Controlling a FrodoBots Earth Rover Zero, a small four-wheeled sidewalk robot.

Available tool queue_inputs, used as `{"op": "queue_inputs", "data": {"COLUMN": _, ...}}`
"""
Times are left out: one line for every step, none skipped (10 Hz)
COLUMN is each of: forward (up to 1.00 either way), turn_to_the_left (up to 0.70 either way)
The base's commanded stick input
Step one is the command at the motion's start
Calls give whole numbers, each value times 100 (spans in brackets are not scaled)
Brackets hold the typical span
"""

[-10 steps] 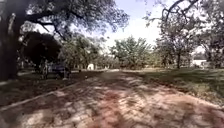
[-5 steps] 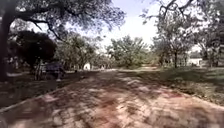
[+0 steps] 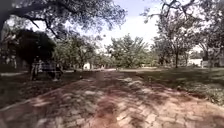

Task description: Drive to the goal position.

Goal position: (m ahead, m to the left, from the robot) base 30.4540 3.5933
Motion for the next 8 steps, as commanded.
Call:
{"op": "queue_inputs", "data": {"forward": 70, "turn_to_the_left": -4}}
{"op": "queue_inputs", "data": {"forward": 70, "turn_to_the_left": 0}}
{"op": "queue_inputs", "data": {"forward": 70, "turn_to_the_left": 0}}
{"op": "queue_inputs", "data": {"forward": 70, "turn_to_the_left": 0}}
{"op": "queue_inputs", "data": {"forward": 70, "turn_to_the_left": 0}}
{"op": "queue_inputs", "data": {"forward": 70, "turn_to_the_left": 0}}
{"op": "queue_inputs", "data": {"forward": 70, "turn_to_the_left": 0}}
{"op": "queue_inputs", "data": {"forward": 70, "turn_to_the_left": -35}}
